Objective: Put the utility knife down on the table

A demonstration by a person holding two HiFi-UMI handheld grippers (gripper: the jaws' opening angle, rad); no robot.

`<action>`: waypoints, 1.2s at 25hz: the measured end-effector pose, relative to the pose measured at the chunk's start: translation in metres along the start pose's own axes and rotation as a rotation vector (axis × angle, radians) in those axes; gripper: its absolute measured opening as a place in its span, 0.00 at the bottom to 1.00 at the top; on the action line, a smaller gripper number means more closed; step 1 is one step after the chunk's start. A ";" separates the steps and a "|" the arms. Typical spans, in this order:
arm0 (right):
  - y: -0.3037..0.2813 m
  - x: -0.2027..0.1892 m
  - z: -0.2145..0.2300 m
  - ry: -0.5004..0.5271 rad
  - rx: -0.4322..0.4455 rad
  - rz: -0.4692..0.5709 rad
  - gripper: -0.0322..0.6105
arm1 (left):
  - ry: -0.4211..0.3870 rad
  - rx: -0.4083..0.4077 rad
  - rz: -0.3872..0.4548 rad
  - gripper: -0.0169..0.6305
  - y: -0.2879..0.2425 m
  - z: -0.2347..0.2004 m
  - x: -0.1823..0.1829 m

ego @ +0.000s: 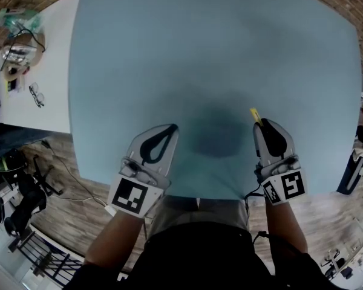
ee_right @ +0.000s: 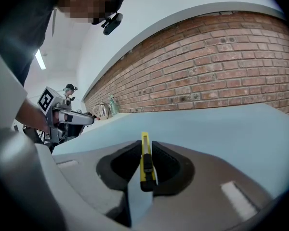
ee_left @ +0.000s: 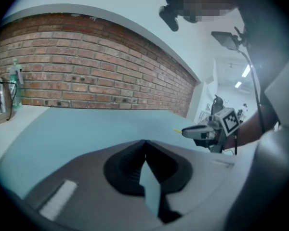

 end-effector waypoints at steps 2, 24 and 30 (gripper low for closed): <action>-0.003 -0.002 0.001 -0.007 -0.002 -0.006 0.16 | 0.003 -0.009 -0.003 0.00 -0.002 -0.002 0.000; -0.034 -0.025 0.005 0.011 -0.019 -0.120 0.16 | 0.044 0.007 -0.030 0.00 -0.003 -0.024 -0.011; -0.040 -0.031 0.000 0.037 -0.033 -0.154 0.16 | 0.057 0.023 -0.039 0.00 0.011 -0.027 -0.016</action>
Point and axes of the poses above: the fingertips, and each gripper's own axes: y backward along the fingers, z to its right, x out of its top, the point moved 6 cm from there along y, backward along the fingers, and after that the axes turned 11 degrees about -x, right-handed, at the moved point
